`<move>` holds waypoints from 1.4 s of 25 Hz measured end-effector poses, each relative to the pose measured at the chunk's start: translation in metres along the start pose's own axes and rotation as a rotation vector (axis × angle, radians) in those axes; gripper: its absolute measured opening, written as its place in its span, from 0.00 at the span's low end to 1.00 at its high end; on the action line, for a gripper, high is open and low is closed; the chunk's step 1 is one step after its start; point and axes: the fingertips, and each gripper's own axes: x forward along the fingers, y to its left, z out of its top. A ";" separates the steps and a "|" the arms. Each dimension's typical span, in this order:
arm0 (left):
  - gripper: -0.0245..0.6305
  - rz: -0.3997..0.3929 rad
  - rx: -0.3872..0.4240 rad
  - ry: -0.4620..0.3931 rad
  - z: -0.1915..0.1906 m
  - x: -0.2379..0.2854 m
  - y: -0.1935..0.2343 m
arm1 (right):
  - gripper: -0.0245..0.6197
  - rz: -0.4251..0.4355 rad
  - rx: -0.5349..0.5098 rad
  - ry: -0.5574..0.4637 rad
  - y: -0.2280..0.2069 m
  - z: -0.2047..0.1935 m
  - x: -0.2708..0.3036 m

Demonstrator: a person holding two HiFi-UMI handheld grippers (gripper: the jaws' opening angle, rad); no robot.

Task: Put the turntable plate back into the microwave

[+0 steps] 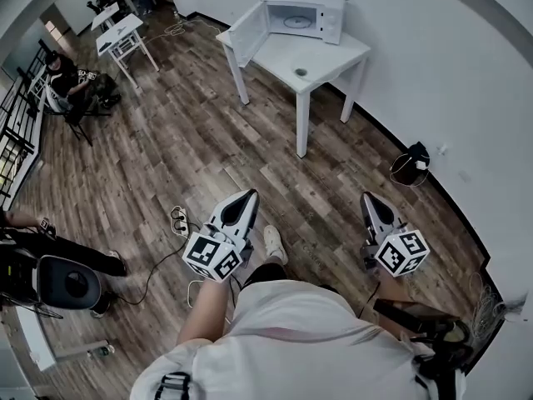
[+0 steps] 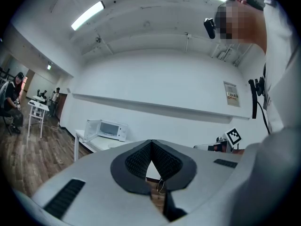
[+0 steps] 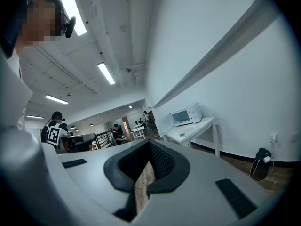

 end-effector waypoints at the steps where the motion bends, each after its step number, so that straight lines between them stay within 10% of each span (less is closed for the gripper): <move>1: 0.05 -0.006 -0.003 0.002 -0.001 0.010 0.005 | 0.03 -0.006 0.001 0.000 -0.007 0.001 0.007; 22: 0.05 -0.078 -0.035 0.003 0.031 0.233 0.254 | 0.03 -0.062 -0.052 0.031 -0.100 0.071 0.299; 35: 0.05 -0.047 -0.069 0.032 0.021 0.330 0.315 | 0.03 -0.042 -0.032 0.036 -0.174 0.093 0.397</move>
